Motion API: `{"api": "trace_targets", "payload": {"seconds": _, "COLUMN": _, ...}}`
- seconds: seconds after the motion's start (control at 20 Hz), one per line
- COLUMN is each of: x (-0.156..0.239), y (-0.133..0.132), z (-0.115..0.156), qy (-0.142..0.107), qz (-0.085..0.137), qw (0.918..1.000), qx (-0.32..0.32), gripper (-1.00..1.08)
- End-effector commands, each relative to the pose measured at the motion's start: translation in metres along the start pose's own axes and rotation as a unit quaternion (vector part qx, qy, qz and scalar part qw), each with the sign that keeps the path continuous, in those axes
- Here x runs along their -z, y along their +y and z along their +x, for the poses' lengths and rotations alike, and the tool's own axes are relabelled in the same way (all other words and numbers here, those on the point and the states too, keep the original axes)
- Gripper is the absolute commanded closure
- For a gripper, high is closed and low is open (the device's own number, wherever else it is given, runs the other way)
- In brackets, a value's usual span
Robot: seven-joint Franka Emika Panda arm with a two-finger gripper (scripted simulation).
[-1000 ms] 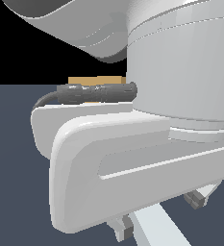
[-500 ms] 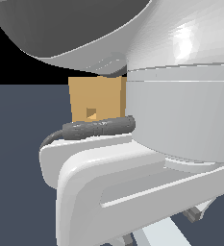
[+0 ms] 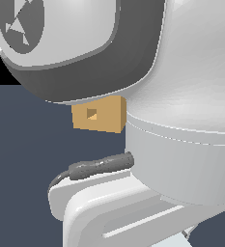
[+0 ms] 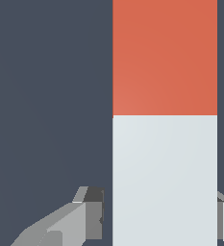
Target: Insert the peg into the horizontal hole in a box.
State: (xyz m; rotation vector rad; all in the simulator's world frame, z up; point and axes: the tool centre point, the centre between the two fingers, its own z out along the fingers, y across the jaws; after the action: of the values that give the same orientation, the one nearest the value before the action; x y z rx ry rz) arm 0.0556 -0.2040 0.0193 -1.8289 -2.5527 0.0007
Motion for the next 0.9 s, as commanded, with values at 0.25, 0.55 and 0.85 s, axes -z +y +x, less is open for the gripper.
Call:
{"api": "trace_targets", "payload": {"seconds": 0.25, "x": 0.0004, "y": 0.0006, "z": -0.0004, "qy": 0.0, "qz": -0.001, "qw": 1.0, "qx": 0.0, "gripper": 1.08}}
{"api": "trace_targets", "payload": {"seconds": 0.55, "x": 0.0001, "y": 0.0002, "z": 0.0003, "qy": 0.0, "qz": 0.0, "qw": 1.0, "qx": 0.0, "gripper": 1.08}}
{"api": "trace_targets", "payload": {"seconds": 0.85, "x": 0.0013, "y": -0.0043, "z": 0.0061, "qy": 0.0, "qz": 0.0, "qw": 1.0, "qx": -0.007, "gripper": 1.08}}
